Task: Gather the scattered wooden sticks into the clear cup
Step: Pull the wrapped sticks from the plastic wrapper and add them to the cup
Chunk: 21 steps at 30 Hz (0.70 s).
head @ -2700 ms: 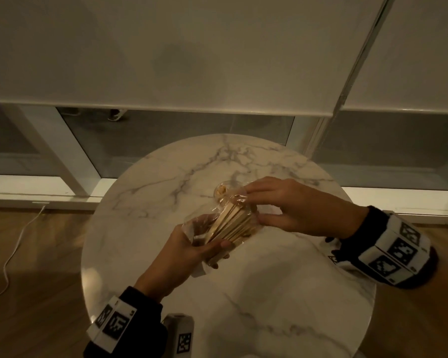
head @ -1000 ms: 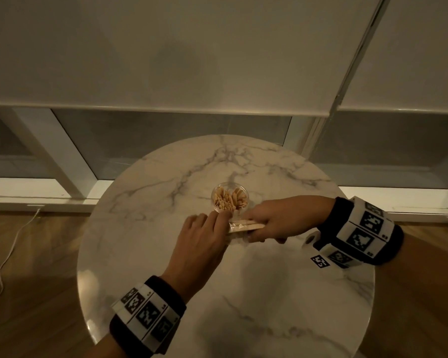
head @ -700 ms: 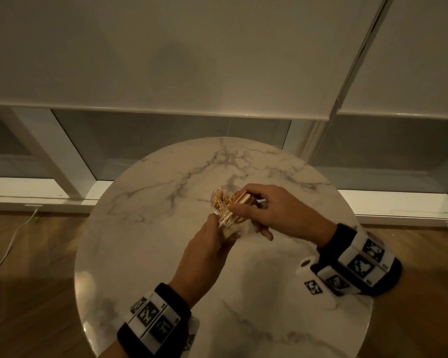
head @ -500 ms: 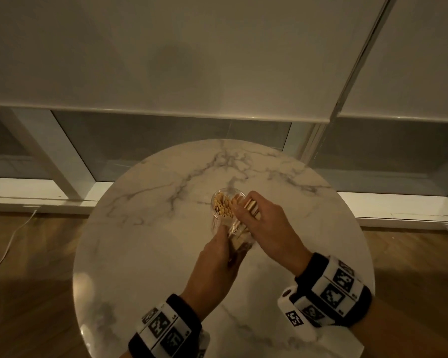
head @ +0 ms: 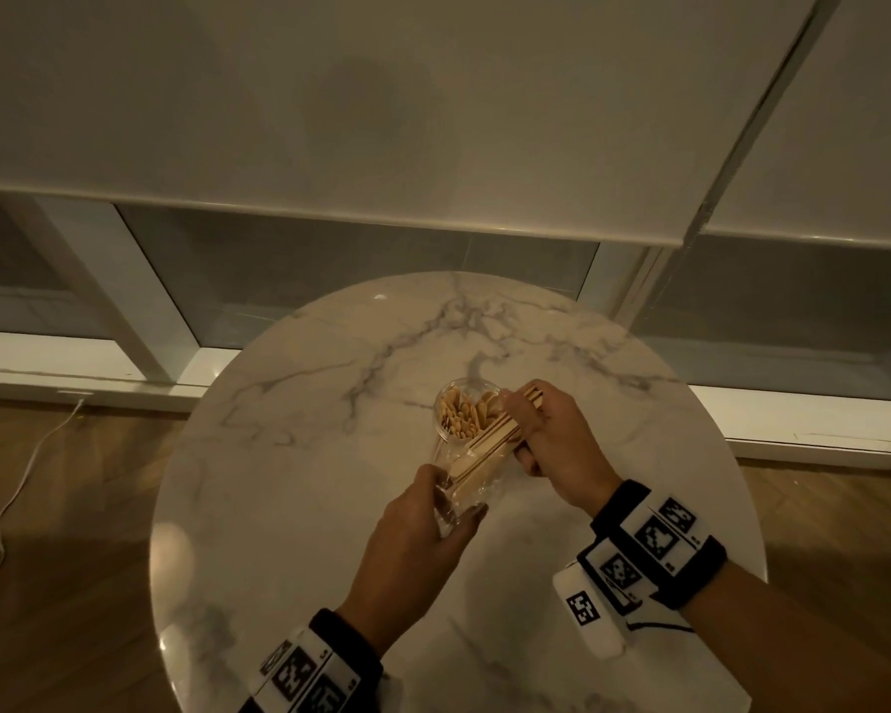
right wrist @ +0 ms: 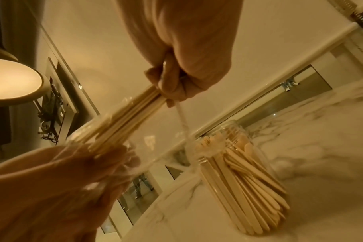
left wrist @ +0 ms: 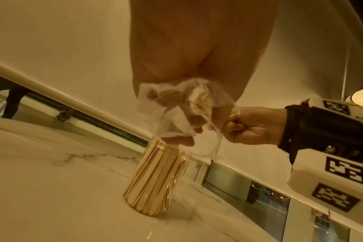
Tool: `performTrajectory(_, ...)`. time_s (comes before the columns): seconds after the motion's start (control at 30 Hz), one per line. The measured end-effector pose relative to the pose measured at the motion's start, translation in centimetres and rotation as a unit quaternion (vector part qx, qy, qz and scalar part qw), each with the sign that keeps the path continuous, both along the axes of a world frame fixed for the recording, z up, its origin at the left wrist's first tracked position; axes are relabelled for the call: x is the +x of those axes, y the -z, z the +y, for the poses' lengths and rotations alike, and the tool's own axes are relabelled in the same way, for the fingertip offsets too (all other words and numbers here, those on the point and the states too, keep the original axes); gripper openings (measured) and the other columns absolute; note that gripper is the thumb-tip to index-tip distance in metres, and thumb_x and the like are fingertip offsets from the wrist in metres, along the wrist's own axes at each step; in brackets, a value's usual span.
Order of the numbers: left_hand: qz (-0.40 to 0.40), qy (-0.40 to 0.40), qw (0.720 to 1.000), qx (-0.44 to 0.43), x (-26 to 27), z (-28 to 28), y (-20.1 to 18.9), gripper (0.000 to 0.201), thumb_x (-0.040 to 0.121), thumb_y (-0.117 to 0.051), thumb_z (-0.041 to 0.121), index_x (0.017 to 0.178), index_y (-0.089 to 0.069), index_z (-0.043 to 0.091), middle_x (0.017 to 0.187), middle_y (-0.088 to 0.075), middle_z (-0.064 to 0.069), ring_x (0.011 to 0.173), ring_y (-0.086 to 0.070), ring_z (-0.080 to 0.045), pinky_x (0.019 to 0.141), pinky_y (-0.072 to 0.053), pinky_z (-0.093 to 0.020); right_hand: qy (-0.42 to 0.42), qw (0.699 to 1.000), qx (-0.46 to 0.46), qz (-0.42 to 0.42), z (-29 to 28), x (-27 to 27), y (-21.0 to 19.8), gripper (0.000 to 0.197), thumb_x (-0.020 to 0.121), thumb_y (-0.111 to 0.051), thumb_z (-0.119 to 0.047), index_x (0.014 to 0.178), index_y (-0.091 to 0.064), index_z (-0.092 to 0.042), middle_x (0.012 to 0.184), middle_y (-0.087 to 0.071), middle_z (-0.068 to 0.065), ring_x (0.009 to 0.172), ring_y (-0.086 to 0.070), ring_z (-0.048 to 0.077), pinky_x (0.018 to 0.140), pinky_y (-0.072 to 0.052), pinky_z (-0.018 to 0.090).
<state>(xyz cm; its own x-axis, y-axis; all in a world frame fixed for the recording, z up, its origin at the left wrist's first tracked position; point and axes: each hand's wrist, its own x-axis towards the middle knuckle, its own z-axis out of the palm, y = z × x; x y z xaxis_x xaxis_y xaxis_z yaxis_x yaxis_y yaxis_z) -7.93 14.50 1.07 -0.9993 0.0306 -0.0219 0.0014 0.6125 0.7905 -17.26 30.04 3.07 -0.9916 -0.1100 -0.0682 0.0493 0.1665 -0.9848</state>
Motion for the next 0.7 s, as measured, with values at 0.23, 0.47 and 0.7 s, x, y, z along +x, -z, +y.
performTrajectory(0.23, 0.013, -0.015, 0.999, -0.032, 0.2, -1.7, 1.0, 0.036, 0.084, -0.053, 0.052, 0.111, -0.043, 0.030, 0.088, -0.056, 0.015, 0.067, -0.057, -0.005, 0.062, -0.051, -0.025, 0.089, 0.996, -0.009, 0.017, 1.3, -3.4, -0.5, 0.027, 0.097, -0.050, -0.021, 0.071, -0.044, -0.014, 0.055, -0.045, 0.004, 0.034, -0.034, 0.009, 0.033, -0.026, 0.018)
performTrajectory(0.47, -0.026, 0.000, 1.000, -0.006, 2.2, -2.5, 2.4, 0.049, 0.080, -0.055, 0.057, 0.120, -0.033, 0.040, 0.102, -0.052, 0.020, 0.089, -0.057, 0.002, 0.075, -0.048, -0.018, 0.082, 0.957, 0.175, 0.218, 0.4, -7.1, -2.1, 0.017, 0.096, -0.052, -0.023, 0.085, -0.047, -0.011, 0.065, -0.055, -0.003, 0.049, -0.053, 0.001, 0.046, -0.042, 0.012)
performTrajectory(0.7, -0.058, -0.021, 0.998, 0.000, 2.6, -3.4, 2.1, 0.060, 0.077, -0.056, 0.060, 0.126, -0.030, 0.040, 0.109, -0.051, 0.020, 0.093, -0.057, 0.000, 0.076, -0.044, -0.016, -0.120, 0.869, 0.391, 0.278, -1.6, -7.3, -1.2, 0.020, 0.099, -0.045, -0.026, 0.096, -0.048, -0.007, 0.089, -0.058, 0.011, 0.074, -0.059, 0.028, 0.063, -0.048, 0.034)
